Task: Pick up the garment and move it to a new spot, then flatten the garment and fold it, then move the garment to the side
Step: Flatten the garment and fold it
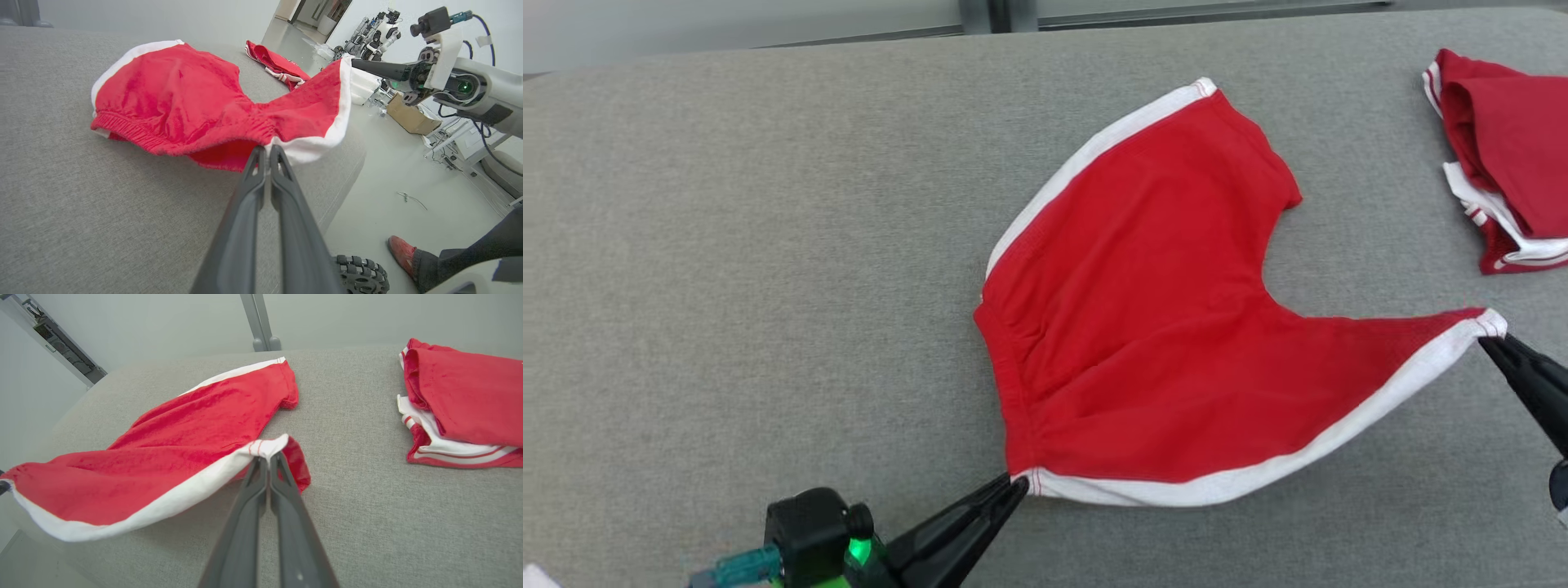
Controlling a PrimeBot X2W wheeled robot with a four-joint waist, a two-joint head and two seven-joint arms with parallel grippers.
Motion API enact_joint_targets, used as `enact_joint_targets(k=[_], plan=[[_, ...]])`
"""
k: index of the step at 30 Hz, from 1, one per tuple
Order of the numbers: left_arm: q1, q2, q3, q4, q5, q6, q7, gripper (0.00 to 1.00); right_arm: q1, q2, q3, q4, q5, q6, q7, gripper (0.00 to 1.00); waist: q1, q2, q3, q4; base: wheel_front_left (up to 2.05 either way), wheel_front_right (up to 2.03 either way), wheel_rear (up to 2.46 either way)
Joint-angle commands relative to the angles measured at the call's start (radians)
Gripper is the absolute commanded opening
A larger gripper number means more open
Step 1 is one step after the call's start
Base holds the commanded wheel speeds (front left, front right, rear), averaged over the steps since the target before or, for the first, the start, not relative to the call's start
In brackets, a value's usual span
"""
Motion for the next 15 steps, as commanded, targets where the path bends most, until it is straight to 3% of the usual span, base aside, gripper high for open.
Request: enact_joint_targets(k=[1,8,15], plan=[[-0.048,-0.012,-0.017,0.01,-0.052,0.002,-0.002,0.0,-0.05,-0.006,0.007,0.019,0.013,-0.001,0.032,0.0,0.0001,0.0,-0.002,0.037,0.0,0.0,0.0],[-0.237,-0.083,-0.069,0.086,-0.347,0.002,0.021,0.0,-0.284,-0.031,0.041,0.122,0.06,-0.001,0.168,0.0,0.0001,0.0,0.056,0.108,0.0,0.0,0.0],[-0.369,-0.132,-0.045,0.156,-0.61,0.002,0.075,0.0,-0.538,-0.049,0.119,0.245,0.089,-0.001,0.272,0.0,0.0001,0.0,0.134,0.149,0.0,0.0,0.0]])
